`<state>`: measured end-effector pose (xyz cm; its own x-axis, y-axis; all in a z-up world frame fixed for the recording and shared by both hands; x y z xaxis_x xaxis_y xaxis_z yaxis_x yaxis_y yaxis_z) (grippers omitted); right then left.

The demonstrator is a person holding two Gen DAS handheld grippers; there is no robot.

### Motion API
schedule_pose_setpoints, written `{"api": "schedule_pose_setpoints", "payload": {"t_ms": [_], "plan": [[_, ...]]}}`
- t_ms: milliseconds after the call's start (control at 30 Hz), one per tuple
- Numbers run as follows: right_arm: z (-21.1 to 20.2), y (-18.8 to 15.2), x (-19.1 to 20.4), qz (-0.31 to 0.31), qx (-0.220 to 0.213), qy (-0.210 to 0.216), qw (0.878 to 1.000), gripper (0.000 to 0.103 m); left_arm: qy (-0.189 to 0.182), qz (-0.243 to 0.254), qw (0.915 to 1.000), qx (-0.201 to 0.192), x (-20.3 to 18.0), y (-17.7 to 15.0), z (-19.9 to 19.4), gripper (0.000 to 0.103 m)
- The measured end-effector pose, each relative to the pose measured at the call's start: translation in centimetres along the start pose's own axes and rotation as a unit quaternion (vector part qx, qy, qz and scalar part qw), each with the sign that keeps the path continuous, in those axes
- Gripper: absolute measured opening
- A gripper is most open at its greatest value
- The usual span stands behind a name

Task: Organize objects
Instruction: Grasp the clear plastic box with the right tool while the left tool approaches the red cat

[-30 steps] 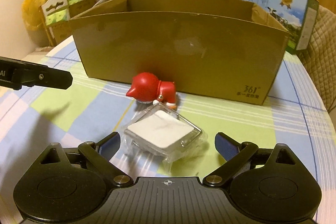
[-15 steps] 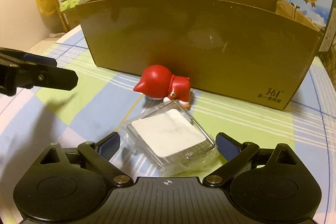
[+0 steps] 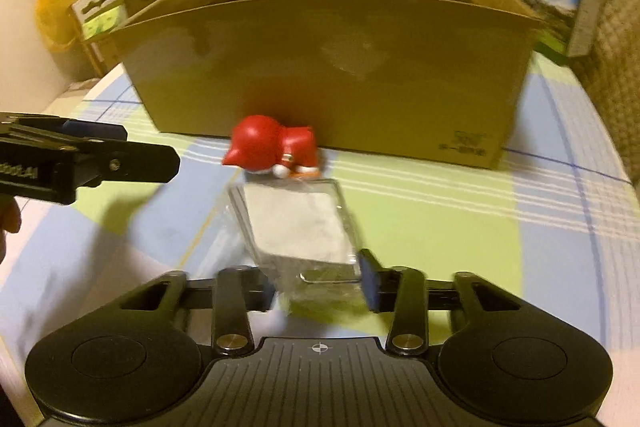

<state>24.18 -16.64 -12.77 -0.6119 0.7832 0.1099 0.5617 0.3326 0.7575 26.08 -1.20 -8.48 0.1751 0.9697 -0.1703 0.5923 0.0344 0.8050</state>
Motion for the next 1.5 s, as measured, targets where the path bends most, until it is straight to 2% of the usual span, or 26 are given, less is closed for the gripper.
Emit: {"api": "schedule_pose_setpoints", "payload": {"t_ms": [100,300,600,667,800,867,967,1233,1367,1400,1467,1500], "plan": [[-0.7,-0.2,-1.3,0.015,0.003,-0.023,1.000,0.035,-0.002,0.011,0.9999,-0.003,-0.6,0.3,0.9,0.085],[-1.7,0.0,-2.6,0.021,-0.007,-0.037,0.999,0.034,-0.001,0.021,0.9997,-0.010,-1.5,0.9,2.9,0.072],[-1.8,0.3,-4.2,0.039,-0.006,-0.065,0.997,0.034,-0.007,0.033,0.9994,-0.008,-4.1,0.8,5.2,0.064],[-1.9,0.2,-4.3,0.041,-0.004,-0.068,0.997,0.034,-0.001,0.040,0.9992,-0.001,-4.3,0.4,5.9,0.061],[-1.9,0.3,-4.5,0.046,-0.006,-0.070,0.996,0.034,0.021,0.042,0.9989,-0.003,-3.9,0.1,6.7,0.045],[-1.9,0.4,-4.6,0.049,-0.008,-0.072,0.996,0.034,0.021,0.034,0.9992,-0.004,-3.5,0.1,6.9,0.044],[-1.8,0.5,-4.6,0.048,-0.008,-0.073,0.996,0.034,0.020,0.036,0.9991,0.000,-3.2,0.0,6.7,0.036],[-1.9,0.7,-4.5,0.054,-0.013,-0.071,0.996,0.034,0.015,0.051,0.9981,0.030,-2.4,-0.8,5.0,0.036],[-2.0,0.8,-4.6,0.057,-0.014,-0.068,0.996,0.034,0.018,0.042,0.9983,0.036,-1.4,-1.2,2.8,0.034],[-1.9,0.9,-4.6,0.058,-0.014,-0.068,0.996,0.034,0.018,0.038,0.9986,0.033,-1.3,-1.2,2.6,0.036],[-1.9,1.0,-4.6,0.060,-0.016,-0.067,0.996,0.034,0.021,0.027,0.9992,0.023,-1.3,-1.1,2.3,0.061],[-1.9,1.1,-4.5,0.061,-0.017,-0.067,0.996,0.034,0.024,0.022,0.9993,0.015,-1.4,-1.0,2.4,0.077]]}}
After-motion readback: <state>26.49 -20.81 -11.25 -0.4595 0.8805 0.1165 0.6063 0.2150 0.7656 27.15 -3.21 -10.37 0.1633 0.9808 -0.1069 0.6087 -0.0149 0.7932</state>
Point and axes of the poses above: each gripper's, at about its wrist camera, not at the fingertips, and z roughly the way its jaws point, x to its left, y to its top, the point moved 5 cm from there along z, roughly the way its jaws point, and after that the axes turned 10 degrees about -x, right-handed, at the moved point
